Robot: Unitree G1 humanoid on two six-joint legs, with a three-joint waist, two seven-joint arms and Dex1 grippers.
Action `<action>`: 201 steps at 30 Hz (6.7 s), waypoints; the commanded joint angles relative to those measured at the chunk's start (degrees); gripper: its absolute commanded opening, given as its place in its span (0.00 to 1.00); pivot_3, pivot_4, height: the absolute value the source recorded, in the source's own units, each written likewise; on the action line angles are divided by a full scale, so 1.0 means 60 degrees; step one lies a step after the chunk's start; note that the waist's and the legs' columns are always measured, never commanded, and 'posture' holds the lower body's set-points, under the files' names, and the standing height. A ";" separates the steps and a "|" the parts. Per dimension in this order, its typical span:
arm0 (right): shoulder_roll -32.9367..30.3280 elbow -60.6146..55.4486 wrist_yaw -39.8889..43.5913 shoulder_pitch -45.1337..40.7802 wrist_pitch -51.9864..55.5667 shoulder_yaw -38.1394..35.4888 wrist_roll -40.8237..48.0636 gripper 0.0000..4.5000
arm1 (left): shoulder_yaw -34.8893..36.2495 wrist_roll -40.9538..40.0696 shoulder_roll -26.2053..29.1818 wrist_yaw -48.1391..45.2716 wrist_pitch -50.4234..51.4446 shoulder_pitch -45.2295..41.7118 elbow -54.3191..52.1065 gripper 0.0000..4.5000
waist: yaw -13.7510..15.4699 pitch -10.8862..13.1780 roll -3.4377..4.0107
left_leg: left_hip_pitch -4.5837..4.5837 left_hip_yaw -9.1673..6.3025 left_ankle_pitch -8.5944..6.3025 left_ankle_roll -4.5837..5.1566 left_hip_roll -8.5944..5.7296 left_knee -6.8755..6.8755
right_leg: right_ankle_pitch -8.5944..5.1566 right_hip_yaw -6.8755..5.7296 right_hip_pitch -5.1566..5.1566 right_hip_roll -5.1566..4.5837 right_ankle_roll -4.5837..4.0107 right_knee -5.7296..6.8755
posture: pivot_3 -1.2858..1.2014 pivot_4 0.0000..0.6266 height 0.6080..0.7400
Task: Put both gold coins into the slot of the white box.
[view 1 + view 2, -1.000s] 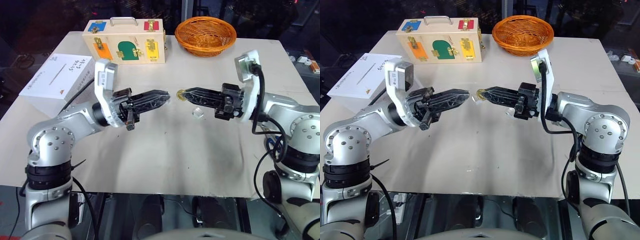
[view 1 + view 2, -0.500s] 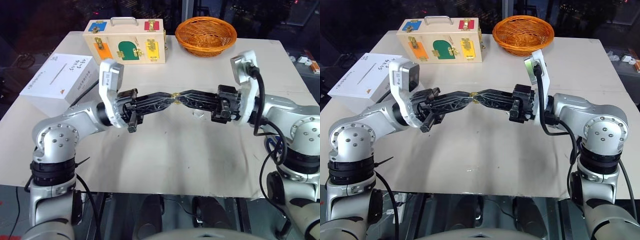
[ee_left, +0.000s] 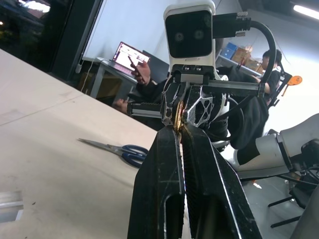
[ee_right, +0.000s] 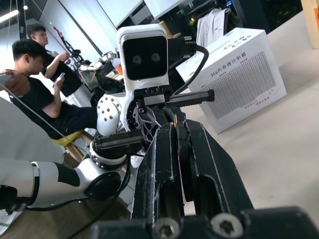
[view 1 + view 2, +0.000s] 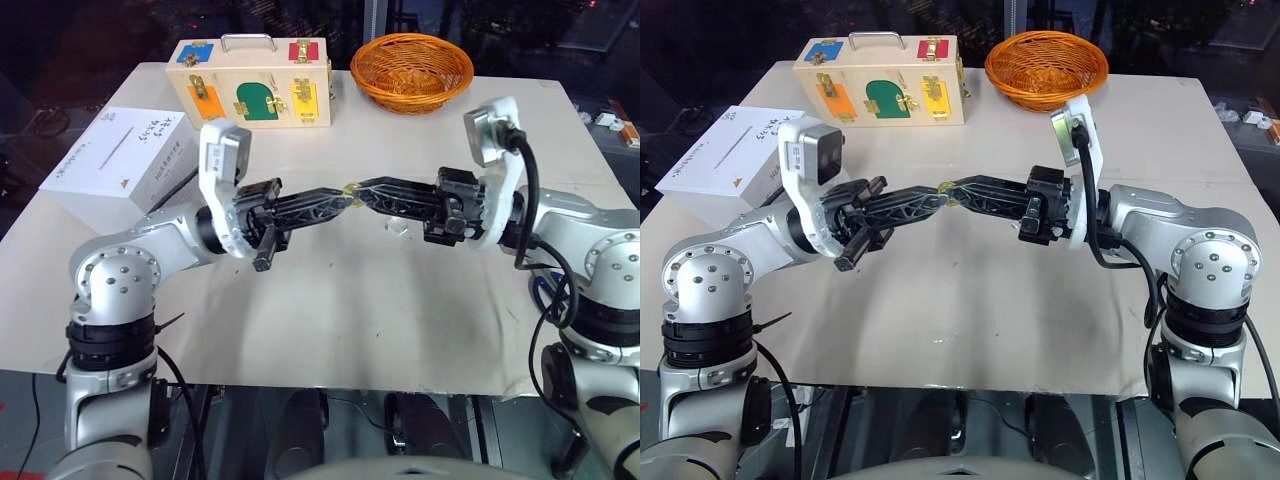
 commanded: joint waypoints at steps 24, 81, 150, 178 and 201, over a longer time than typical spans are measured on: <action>-0.0839 0.0524 0.4469 -0.0969 -0.5257 0.2530 -0.5452 0.99 | 0.2026 0.3209 0.6263 0.2515 0.0440 -0.1088 0.4829 0.00 | 0.0068 0.0019 -0.0028 | -0.0004 0.0004 0.0000 -0.0001 -0.0003 -0.0007 | -0.0002 -0.0015 -0.0021 -0.0009 -0.0001 -0.0001 | 0.52 0.24 0.90; -0.0169 -0.0172 0.3161 -0.0556 -0.4820 0.2337 -0.5905 0.99 | -0.1515 1.0338 0.5187 -0.2318 -0.2051 -0.5370 1.0977 0.00 | 0.0007 0.0018 -0.0040 | -0.0029 -0.0006 0.0002 -0.0002 0.0001 0.0023 | -0.0002 -0.0028 -0.0040 -0.0009 -0.0006 0.0038 | 0.52 0.24 0.90; 0.4849 1.3460 -0.0197 -0.4125 -0.8446 0.2763 -1.1480 0.50 | 0.5293 0.3553 0.2096 0.0701 -0.0347 0.5135 -0.3346 0.37 | -0.0241 0.0002 -0.0064 | 0.0004 -0.0012 0.0016 -0.0027 -0.0003 0.0033 | 0.0003 -0.0016 -0.0030 -0.0012 -0.0013 0.0094 | 0.52 0.24 0.90; 0.5005 1.4322 0.0238 -0.4446 -0.9311 0.2086 -1.2022 0.01 | 0.5374 0.2964 0.2059 0.1187 -0.0913 0.5906 -0.3259 0.37 | -0.0251 0.0005 -0.0059 | 0.0000 -0.0011 0.0016 -0.0027 0.0000 0.0003 | 0.0005 -0.0017 -0.0030 -0.0014 -0.0016 0.0057 | 0.52 0.24 0.90; 0.2212 0.2410 0.3991 -0.1372 -0.1347 0.1053 -0.5113 0.01 | 0.1726 -0.0455 0.1558 0.2013 0.0584 0.0374 -0.0249 0.37 | -0.0200 0.0006 -0.0057 | -0.0006 -0.0023 0.0015 -0.0026 0.0003 -0.0001 | 0.0005 -0.0029 -0.0021 -0.0004 -0.0014 0.0040 | 0.52 0.24 0.90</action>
